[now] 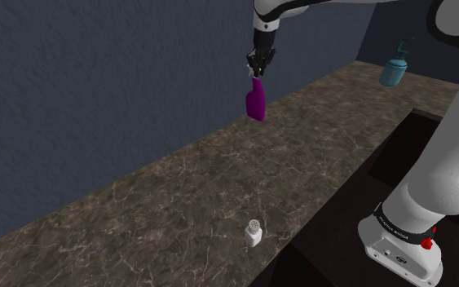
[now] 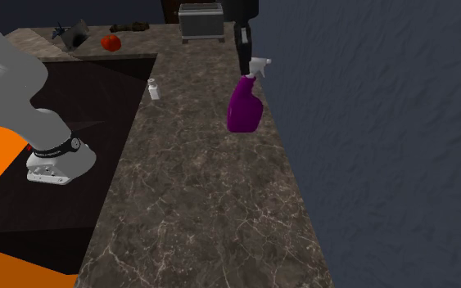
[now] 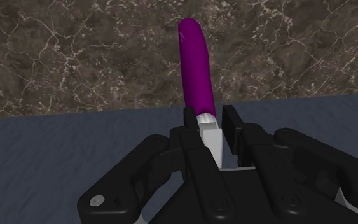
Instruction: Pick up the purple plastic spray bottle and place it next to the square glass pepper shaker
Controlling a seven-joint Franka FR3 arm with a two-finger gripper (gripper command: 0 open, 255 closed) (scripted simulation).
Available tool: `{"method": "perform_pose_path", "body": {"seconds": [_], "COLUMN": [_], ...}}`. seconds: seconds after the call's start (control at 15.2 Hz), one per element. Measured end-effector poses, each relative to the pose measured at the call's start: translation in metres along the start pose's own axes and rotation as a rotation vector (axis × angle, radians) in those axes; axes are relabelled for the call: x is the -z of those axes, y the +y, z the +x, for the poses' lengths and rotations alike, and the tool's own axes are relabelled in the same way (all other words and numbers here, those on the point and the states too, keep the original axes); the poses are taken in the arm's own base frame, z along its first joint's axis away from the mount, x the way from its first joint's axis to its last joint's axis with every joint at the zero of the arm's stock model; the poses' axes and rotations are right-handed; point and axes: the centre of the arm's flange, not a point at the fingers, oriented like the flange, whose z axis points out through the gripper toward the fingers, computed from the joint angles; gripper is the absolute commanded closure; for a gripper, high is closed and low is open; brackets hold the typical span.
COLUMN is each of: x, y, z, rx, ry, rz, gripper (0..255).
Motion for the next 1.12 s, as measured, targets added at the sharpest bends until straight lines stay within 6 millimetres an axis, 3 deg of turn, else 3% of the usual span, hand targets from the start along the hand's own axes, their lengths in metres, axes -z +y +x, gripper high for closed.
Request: {"method": "perform_pose_path", "body": {"seconds": [0.73,1.12], "x": [0.055,0.078], "y": [0.002,-0.046], "z": [0.007,-0.032], "rx": [0.0,0.001], "ry": [0.0,0.0], "rz": [0.0,0.0], "gripper": [255,255]}}
